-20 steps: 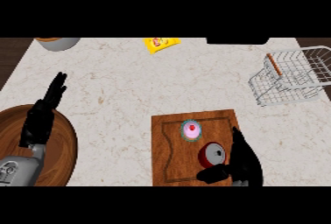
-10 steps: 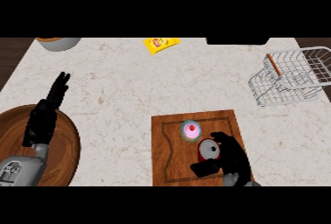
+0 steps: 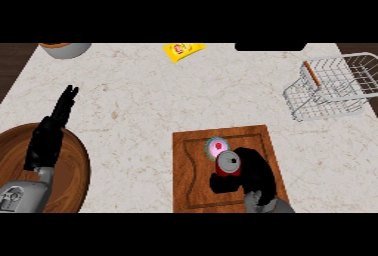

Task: Pick the can from the cutting board and place it in the tiered basket

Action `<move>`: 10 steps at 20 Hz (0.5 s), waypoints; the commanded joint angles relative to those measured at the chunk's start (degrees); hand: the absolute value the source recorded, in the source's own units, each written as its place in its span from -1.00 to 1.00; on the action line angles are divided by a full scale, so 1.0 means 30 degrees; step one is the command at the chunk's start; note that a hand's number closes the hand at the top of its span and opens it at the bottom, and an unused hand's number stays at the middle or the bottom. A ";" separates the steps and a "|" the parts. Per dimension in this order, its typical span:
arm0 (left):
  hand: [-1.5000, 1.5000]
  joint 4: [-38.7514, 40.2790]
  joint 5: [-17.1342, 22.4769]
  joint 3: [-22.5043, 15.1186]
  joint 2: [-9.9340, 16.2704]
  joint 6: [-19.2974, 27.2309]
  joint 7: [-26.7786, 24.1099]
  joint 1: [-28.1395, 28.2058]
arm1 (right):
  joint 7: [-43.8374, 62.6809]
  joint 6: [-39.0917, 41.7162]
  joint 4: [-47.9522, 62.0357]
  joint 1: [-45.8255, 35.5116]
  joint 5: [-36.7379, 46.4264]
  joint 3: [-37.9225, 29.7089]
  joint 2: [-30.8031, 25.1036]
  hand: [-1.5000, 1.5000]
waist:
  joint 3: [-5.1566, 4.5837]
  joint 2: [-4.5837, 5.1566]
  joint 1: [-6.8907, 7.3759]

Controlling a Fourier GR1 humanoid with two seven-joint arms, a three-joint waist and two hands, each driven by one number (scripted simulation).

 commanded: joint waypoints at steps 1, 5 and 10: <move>0.00 -0.0864 0.0237 0.0297 0.0404 -0.0560 0.0031 0.0795 | 0.4992 -0.1822 -0.1105 -0.0527 -0.0161 0.0571 0.0259 1.00 | 0.0027 -0.0036 0.0074; 0.00 -0.0478 -0.0094 0.0386 0.0004 -0.0281 0.1044 -0.0634 | -0.4238 0.1927 0.0219 -0.0607 0.0673 0.3687 -0.1080 1.00 | 0.0046 0.0078 0.0014; 0.00 -0.0793 -0.0017 0.0587 0.0309 -0.0561 0.1178 -0.0442 | -0.8927 0.3463 -0.0993 -0.1455 0.0476 0.4963 -0.3527 1.00 | 0.0048 0.0020 -0.0046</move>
